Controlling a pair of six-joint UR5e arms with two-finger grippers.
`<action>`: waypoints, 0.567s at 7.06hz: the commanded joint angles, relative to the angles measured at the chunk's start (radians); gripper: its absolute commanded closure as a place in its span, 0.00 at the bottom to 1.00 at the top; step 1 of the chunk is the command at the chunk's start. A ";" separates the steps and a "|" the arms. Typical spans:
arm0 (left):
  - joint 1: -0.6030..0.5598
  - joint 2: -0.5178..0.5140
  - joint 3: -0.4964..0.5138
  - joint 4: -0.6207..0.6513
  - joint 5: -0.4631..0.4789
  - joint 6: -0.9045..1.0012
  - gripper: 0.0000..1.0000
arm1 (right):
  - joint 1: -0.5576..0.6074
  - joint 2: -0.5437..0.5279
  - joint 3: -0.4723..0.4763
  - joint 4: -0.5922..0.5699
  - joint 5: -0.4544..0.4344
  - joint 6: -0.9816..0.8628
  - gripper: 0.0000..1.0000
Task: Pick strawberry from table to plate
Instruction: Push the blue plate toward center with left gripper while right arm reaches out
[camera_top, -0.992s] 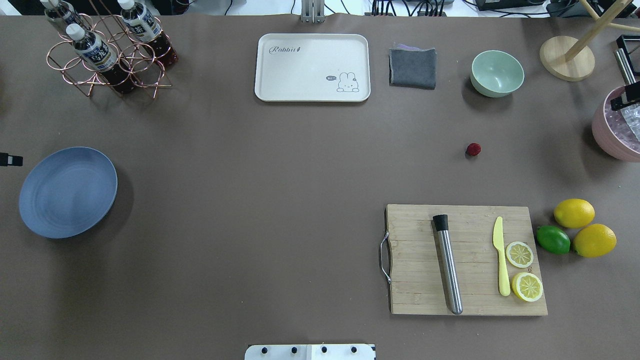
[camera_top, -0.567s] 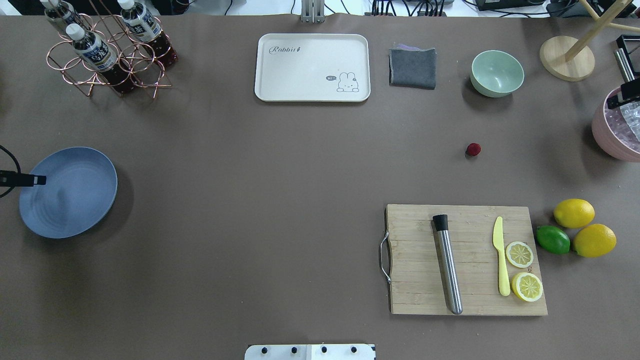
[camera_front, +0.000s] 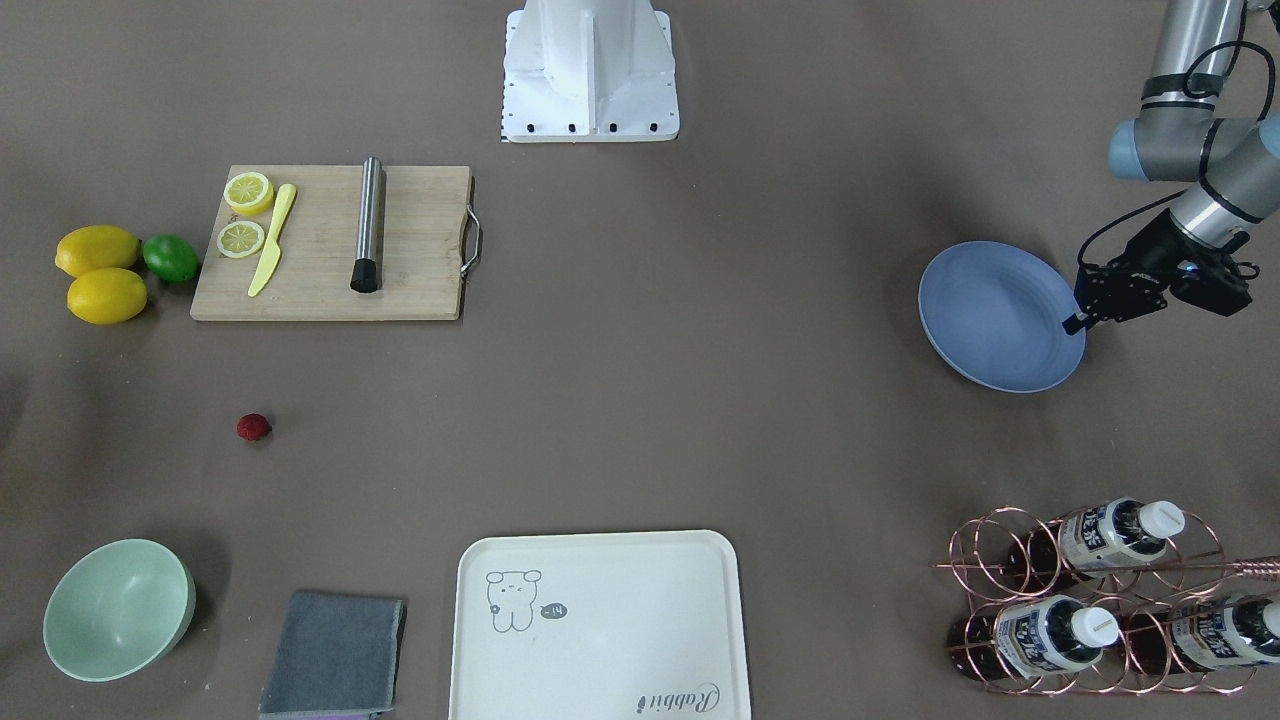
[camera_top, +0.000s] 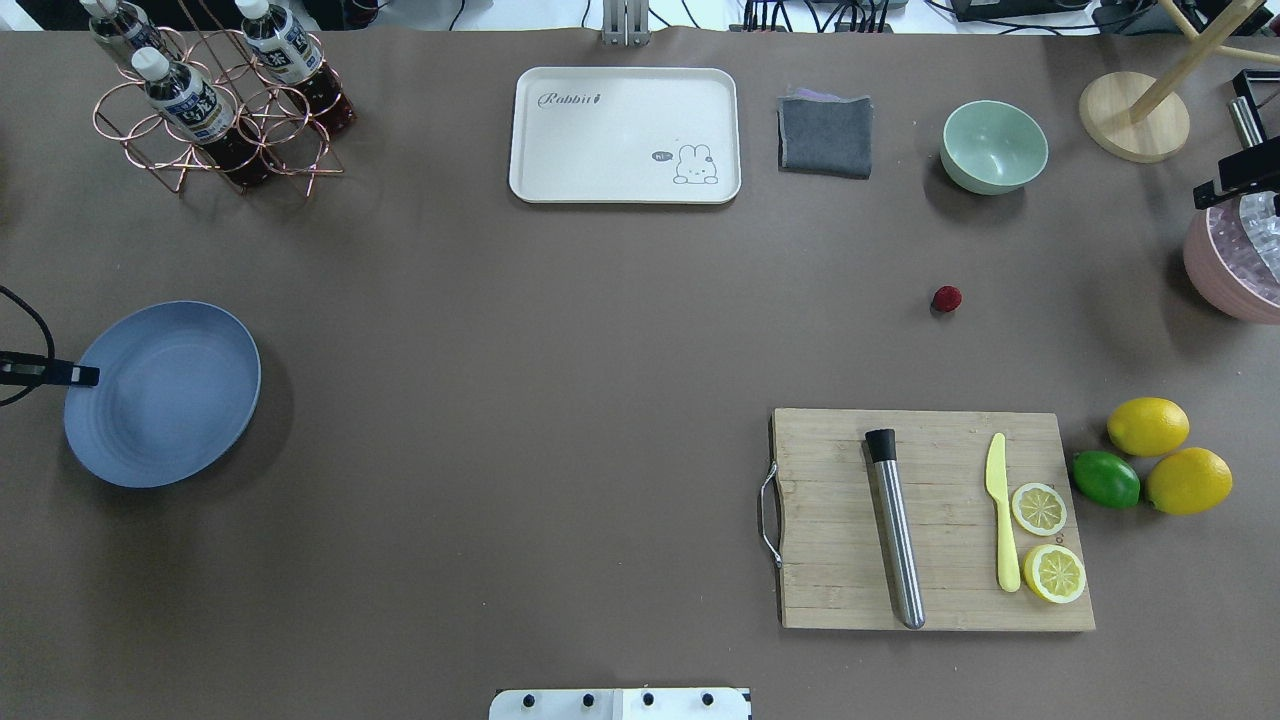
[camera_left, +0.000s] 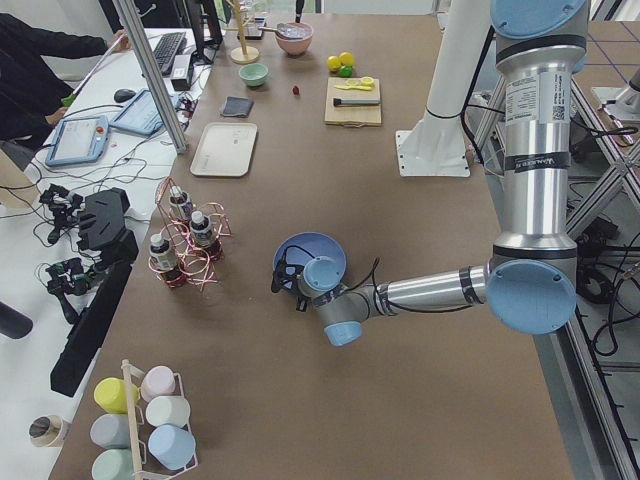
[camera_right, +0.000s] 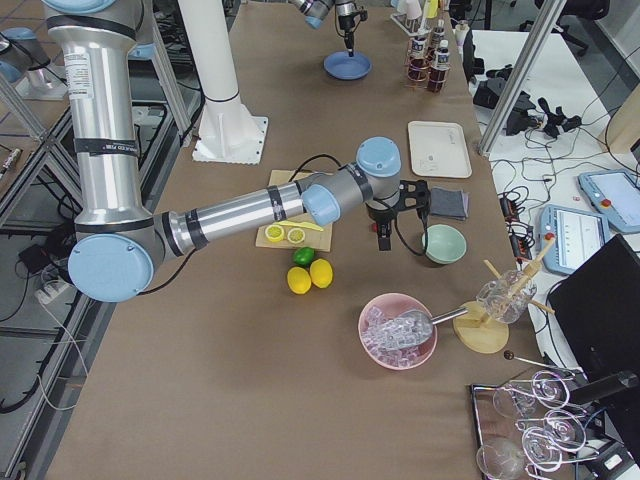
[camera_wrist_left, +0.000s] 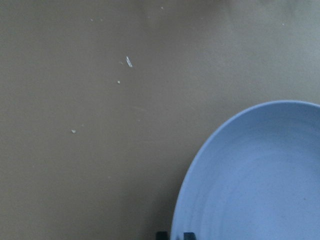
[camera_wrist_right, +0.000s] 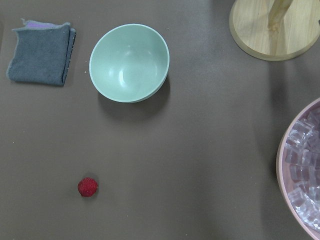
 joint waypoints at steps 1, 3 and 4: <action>-0.122 -0.049 -0.101 0.155 -0.208 -0.070 1.00 | -0.013 0.022 -0.002 -0.002 -0.003 0.011 0.00; -0.132 -0.129 -0.246 0.385 -0.188 -0.086 1.00 | -0.072 0.074 -0.002 0.000 -0.020 0.112 0.00; -0.080 -0.169 -0.283 0.418 -0.130 -0.174 1.00 | -0.123 0.104 -0.002 0.000 -0.053 0.173 0.00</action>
